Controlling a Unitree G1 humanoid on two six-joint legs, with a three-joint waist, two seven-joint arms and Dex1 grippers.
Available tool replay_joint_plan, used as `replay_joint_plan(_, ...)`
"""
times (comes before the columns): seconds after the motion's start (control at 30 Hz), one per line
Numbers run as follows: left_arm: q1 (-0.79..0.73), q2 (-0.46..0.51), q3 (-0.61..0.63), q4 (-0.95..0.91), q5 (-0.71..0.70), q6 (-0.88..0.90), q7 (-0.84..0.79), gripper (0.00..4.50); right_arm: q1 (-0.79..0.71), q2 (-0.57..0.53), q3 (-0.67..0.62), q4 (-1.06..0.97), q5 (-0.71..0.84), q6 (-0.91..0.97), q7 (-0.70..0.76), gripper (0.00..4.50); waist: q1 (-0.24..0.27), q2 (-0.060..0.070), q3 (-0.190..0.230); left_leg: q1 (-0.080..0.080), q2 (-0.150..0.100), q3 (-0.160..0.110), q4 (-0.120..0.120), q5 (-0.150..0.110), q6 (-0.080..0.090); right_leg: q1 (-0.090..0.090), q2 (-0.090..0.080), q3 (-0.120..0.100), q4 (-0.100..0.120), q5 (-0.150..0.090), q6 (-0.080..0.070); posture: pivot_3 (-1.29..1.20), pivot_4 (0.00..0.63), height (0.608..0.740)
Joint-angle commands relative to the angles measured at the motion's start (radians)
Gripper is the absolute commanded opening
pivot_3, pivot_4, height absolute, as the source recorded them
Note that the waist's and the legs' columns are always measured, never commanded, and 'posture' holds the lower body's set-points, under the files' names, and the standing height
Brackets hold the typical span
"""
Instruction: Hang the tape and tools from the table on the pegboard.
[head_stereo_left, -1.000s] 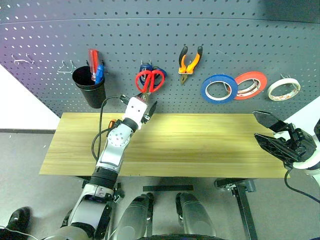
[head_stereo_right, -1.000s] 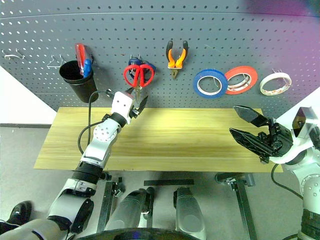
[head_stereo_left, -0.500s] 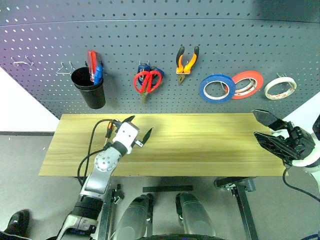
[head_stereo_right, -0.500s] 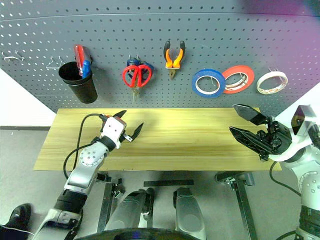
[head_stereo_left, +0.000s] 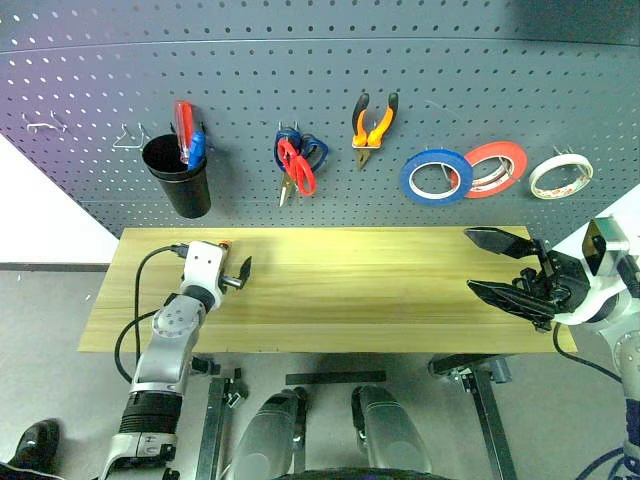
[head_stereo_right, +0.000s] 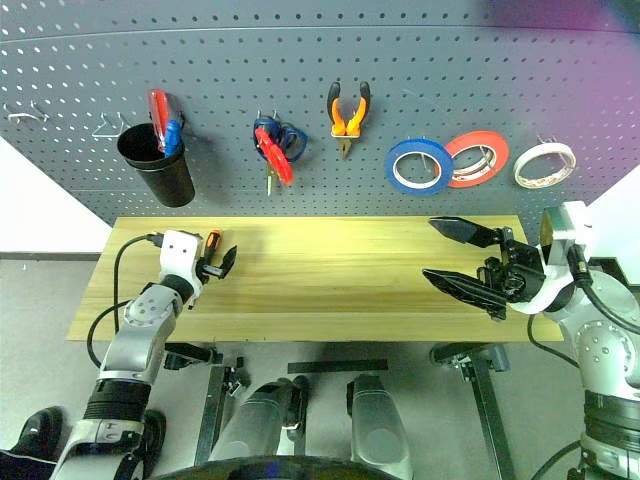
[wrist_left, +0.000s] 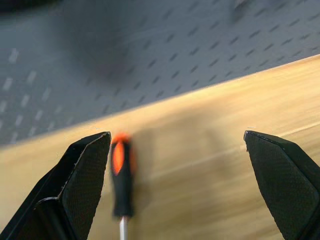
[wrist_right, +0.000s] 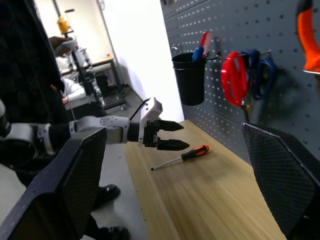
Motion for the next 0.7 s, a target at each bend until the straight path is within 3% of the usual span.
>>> replay_joint_plan(0.03,-0.023,-0.013,0.071,0.007,-0.047,0.09,0.055,4.48,-0.015,-0.021,-0.005,-0.002,-0.002,-0.007,0.009,4.5,0.001,0.0,0.0,0.0,0.0,0.0,0.0,0.0,0.0,0.0,0.0,0.0,0.0,0.0,0.0,-0.19,0.207,0.74)
replay_joint_plan(0.43,-0.148,0.074,0.062,0.137,-0.026,0.123,0.035,4.48,0.056,-0.029,0.002,-0.054,-0.025,-0.004,-0.01,4.5,0.001,-0.002,0.002,0.0,0.0,0.0,0.0,0.0,0.0,-0.001,0.0,0.001,0.0,0.0,0.0,-0.18,0.255,0.74)
replay_joint_plan(0.7,-0.152,0.088,0.053,0.168,-0.03,0.117,-0.003,4.48,0.119,-0.054,-0.044,-0.111,0.013,0.033,-0.045,4.5,0.001,-0.01,0.018,-0.001,0.001,0.0,-0.001,0.0,0.0,-0.002,-0.001,0.001,-0.001,0.0,-0.001,-0.19,0.309,0.74)
